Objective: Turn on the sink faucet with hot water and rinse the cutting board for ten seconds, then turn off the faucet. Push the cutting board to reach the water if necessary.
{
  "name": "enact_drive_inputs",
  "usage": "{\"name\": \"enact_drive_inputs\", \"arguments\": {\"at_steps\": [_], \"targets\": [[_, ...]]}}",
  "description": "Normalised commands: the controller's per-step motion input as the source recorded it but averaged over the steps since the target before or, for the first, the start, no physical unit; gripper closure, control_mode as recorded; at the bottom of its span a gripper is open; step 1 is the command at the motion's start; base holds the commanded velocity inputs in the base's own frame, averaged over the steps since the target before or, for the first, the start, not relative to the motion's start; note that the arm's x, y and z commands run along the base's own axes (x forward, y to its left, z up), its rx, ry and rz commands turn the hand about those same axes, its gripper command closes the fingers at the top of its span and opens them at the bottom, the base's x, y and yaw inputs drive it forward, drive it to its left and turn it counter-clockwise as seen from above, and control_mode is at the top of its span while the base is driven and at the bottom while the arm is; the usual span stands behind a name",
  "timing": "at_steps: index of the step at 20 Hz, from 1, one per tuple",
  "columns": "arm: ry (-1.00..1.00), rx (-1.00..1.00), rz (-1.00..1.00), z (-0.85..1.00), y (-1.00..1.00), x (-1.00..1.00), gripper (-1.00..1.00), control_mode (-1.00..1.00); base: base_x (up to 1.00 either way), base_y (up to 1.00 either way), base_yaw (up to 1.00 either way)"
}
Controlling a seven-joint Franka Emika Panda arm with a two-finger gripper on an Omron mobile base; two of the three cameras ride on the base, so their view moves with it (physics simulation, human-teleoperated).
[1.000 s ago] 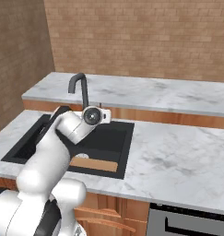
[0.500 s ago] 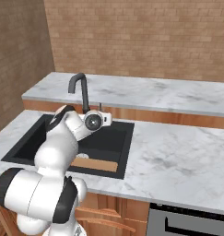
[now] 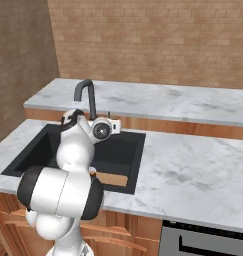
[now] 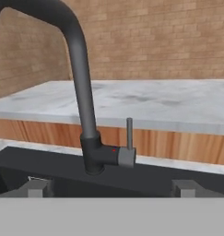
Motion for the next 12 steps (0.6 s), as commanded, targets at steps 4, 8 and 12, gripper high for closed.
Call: {"name": "enact_drive_inputs", "arguments": {"at_steps": [4, 8, 12], "targets": [[-0.04, 0.00, 0.00, 0.00, 0.00, 0.25, -1.00, -1.00, 0.00, 0.00, 0.00], [-0.01, 0.00, 0.00, -0.01, 0.00, 0.33, -1.00, -1.00, 0.00, 0.00, 0.00], [0.00, 0.00, 0.00, -0.05, 0.00, 0.23, -1.00, -1.00, 0.00, 0.00, 0.00]]}}
